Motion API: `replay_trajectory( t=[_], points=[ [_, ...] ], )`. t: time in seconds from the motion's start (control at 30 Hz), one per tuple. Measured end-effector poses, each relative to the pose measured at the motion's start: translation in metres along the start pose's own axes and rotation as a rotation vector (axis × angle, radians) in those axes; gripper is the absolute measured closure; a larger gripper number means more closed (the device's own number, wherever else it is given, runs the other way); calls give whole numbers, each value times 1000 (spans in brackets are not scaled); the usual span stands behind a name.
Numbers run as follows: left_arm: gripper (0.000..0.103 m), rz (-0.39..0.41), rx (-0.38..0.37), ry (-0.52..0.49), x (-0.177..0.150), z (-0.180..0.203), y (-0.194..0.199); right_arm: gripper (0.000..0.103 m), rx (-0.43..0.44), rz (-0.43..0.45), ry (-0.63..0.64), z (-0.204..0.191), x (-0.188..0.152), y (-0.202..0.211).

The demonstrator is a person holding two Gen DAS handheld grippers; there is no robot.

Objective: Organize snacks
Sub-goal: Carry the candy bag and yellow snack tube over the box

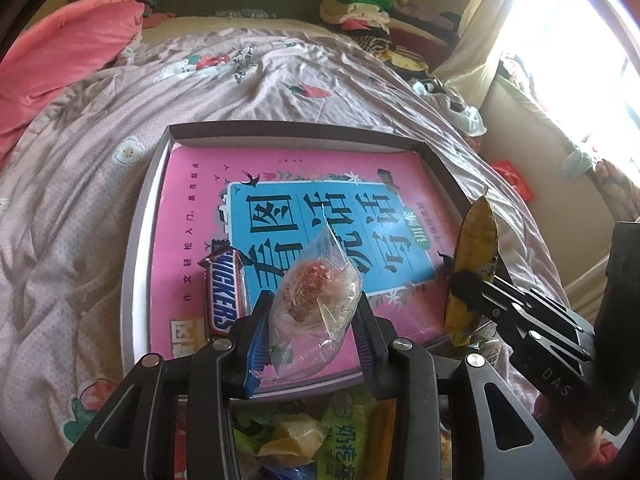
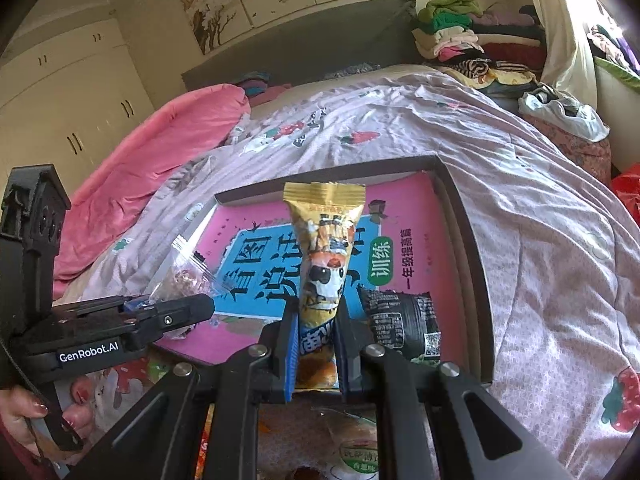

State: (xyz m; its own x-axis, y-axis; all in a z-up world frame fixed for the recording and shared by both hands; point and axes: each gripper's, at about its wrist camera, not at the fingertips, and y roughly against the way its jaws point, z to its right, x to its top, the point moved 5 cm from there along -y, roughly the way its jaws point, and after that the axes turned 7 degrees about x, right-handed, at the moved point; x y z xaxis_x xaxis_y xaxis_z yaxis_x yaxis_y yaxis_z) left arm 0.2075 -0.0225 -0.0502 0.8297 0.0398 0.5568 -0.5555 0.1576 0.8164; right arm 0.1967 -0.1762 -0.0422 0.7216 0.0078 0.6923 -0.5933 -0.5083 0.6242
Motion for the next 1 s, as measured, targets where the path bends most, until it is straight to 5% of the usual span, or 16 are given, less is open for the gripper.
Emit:
replay_trajectory(
  t=[1.0],
  points=[
    [63, -9, -1, -1, -4, 3, -3, 78, 2, -52, 17, -6, -12, -4]
  ],
)
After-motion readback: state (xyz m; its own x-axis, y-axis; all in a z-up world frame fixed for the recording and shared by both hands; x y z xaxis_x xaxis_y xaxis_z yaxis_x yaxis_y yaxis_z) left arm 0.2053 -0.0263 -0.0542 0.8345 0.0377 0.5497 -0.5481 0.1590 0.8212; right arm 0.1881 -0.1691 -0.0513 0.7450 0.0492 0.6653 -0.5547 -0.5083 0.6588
